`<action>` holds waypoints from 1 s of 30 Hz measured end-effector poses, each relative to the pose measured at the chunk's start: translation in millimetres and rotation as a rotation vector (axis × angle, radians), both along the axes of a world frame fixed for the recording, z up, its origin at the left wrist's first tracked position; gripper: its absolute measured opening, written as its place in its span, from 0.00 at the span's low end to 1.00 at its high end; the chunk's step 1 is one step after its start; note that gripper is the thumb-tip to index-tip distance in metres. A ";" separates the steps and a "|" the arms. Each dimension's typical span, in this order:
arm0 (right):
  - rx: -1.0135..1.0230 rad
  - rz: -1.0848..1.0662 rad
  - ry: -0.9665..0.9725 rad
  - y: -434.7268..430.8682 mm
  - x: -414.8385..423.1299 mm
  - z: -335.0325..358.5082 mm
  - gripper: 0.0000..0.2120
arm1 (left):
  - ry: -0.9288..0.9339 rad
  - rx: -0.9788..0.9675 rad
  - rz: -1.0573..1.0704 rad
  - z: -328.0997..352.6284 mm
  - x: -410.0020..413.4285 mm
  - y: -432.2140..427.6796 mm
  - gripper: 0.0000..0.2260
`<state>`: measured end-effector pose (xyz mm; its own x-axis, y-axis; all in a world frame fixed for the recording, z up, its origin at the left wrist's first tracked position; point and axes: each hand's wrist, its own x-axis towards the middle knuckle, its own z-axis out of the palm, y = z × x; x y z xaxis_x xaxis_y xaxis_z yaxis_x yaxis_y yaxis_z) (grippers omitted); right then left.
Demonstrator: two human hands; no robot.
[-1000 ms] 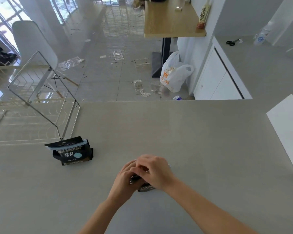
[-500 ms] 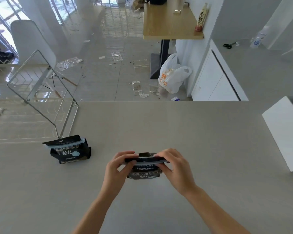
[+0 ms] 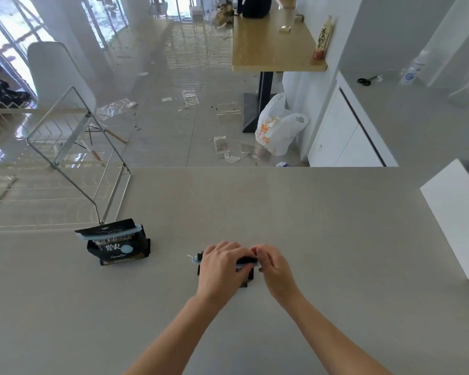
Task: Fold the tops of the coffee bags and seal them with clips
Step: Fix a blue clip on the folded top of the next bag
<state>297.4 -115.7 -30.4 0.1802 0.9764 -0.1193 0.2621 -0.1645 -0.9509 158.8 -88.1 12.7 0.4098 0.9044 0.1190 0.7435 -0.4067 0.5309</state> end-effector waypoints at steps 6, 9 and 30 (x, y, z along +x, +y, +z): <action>0.034 -0.036 -0.005 -13.0 -19.1 -22.6 0.11 | -0.120 -0.007 0.146 -12.2 -1.1 -10.2 0.05; 0.061 -0.001 -0.101 -16.0 -19.7 -27.1 0.10 | -0.178 -0.056 0.150 -14.9 -4.1 -12.4 0.04; -0.500 0.065 0.091 2.9 -28.3 -31.7 0.26 | -0.782 -0.764 0.306 -38.5 -91.7 -16.6 0.36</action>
<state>269.1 -112.8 -62.1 0.0877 0.8049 -0.5868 0.2068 -0.5910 -0.7797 67.1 -104.7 -25.7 0.2149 0.8995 -0.3804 0.1118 0.3643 0.9245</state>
